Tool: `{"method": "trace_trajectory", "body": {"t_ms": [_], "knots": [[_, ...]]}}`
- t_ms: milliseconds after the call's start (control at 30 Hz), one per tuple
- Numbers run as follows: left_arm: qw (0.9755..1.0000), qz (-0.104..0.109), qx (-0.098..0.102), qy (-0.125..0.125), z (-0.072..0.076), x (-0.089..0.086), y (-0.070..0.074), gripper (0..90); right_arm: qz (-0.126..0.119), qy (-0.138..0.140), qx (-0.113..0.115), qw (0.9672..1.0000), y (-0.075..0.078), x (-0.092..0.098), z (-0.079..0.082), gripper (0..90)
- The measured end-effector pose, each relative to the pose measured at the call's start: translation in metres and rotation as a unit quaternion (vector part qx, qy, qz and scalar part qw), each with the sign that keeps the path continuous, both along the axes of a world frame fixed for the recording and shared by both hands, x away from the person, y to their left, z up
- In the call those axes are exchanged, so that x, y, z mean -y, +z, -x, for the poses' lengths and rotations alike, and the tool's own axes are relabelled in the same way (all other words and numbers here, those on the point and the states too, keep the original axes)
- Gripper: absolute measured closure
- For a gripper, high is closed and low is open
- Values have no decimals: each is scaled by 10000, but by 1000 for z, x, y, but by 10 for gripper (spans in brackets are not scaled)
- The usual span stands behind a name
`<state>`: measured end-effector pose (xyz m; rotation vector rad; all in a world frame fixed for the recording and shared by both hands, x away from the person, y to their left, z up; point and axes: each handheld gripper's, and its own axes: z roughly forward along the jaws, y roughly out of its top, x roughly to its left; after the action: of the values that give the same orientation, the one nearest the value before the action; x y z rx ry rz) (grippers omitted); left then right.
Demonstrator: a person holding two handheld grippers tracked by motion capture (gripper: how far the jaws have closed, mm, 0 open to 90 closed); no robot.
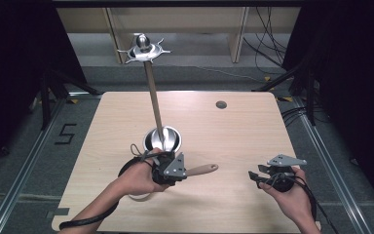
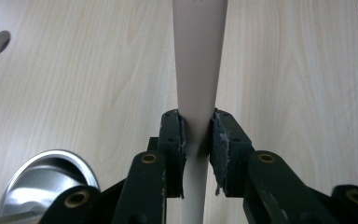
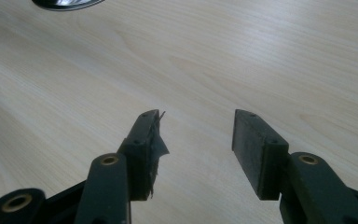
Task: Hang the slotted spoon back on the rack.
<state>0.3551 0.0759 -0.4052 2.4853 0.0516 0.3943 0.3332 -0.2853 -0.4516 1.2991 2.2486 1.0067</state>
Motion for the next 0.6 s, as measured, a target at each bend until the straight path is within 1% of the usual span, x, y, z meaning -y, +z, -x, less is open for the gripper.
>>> {"method": "trace_trajectory", "body": {"t_ms": [33,67,100,133,167,200,233,267,300,333,367,400,433,467,500,533,567,600], "knots": [[10000,0,0,0,0,0,0,743,28,10,38,10000,0,0,-1,521],[9999,83,-10,55,0,-3,2,743,-117,-152,-200,9996,1,-3,2,521],[9995,270,1,164,0,-10,6,743,-135,-103,-151,9997,1,-3,2,521],[9993,316,-8,185,0,-14,8,743,-61,2,-27,10000,0,-1,0,521],[9993,316,-8,185,0,-14,8,743,-61,2,-27,10000,0,-1,0,521],[9984,451,-74,320,0,-21,12,743,-9,-7,28,10000,0,0,0,521],[9977,556,-4,396,0,-25,13,742,-42,-42,-33,10000,1,-1,1,521],[9968,641,22,475,0,-28,14,743,-40,-45,-38,10000,1,-1,1,521],[9957,736,-90,558,0,-32,15,742,-66,-41,-32,10000,0,-1,0,520],[9943,841,-69,647,0,-35,16,743,-45,-48,-36,10000,1,-1,1,520],[9924,956,-70,773,0,-39,16,743,-43,-50,-31,10000,1,-1,1,519],[9910,1028,-48,851,0,-42,17,743,-71,-90,-59,9999,1,-2,1,518],[9887,1137,-59,976,-1,-46,17,743,-14,-29,16,10000,0,-1,0,518],[9887,1137,-59,976,-1,-46,17,742,-14,-29,16,10000,0,-1,0,518],[9850,1285,-19,1148,0,-51,18,743,5,-40,16,10000,1,0,1,517],[9824,1388,-51,1249,0,-54,19,743,17,-37,25,10000,1,0,1,516],[9821,1356,58,1304,-1,-58,20,743,-6,-33,40,10000,1,0,1,516],[9821,1356,58,1304,-1,-58,20,743,-6,-33,40,10000,1,0,1,516]]}}
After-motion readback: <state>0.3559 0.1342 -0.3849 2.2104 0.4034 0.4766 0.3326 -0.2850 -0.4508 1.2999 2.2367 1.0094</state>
